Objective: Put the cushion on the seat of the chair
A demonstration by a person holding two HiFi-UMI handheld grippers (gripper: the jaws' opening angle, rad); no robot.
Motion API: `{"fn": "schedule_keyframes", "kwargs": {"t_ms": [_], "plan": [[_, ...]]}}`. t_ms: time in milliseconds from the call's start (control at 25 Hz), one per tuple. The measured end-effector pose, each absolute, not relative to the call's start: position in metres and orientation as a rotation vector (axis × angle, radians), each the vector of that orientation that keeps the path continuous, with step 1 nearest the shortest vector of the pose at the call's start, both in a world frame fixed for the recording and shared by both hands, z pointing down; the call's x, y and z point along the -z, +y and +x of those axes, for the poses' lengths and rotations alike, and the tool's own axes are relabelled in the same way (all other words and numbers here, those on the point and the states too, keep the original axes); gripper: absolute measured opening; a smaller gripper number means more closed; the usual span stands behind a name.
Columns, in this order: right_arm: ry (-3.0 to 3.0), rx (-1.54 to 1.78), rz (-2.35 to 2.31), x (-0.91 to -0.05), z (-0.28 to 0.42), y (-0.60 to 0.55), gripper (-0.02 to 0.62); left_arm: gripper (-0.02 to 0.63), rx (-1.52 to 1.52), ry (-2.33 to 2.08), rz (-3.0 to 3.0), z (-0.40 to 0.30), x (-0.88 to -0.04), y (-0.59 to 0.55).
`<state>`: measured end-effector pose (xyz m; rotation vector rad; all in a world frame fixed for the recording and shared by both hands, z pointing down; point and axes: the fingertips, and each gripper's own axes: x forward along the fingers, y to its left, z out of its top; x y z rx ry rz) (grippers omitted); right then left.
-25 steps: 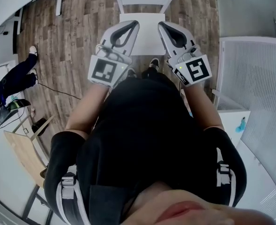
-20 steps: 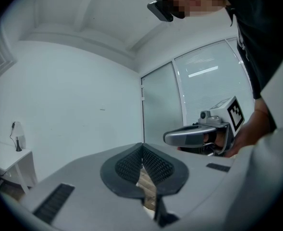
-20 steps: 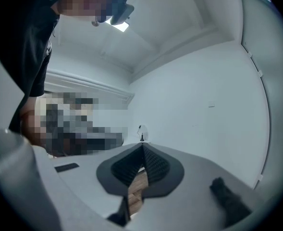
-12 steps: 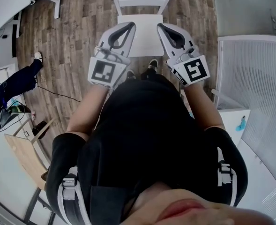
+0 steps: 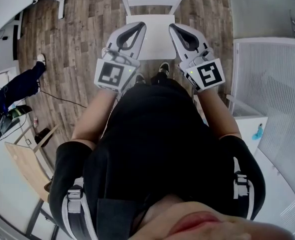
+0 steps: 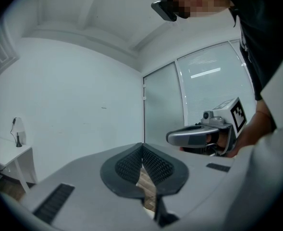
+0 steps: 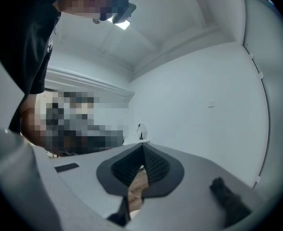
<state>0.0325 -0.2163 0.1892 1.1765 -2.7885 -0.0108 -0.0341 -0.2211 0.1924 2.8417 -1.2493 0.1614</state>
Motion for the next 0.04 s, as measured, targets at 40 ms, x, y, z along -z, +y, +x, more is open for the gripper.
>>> {"fn": "schedule_keyframes", "kwargs": {"t_ms": [40], "plan": [[-2.792,0.009,1.18,-0.1884,0.0318,-0.2168,0.015,0.012,-0.161,-1.248,2.838,-0.0346,-0.1934,-0.2215]]}}
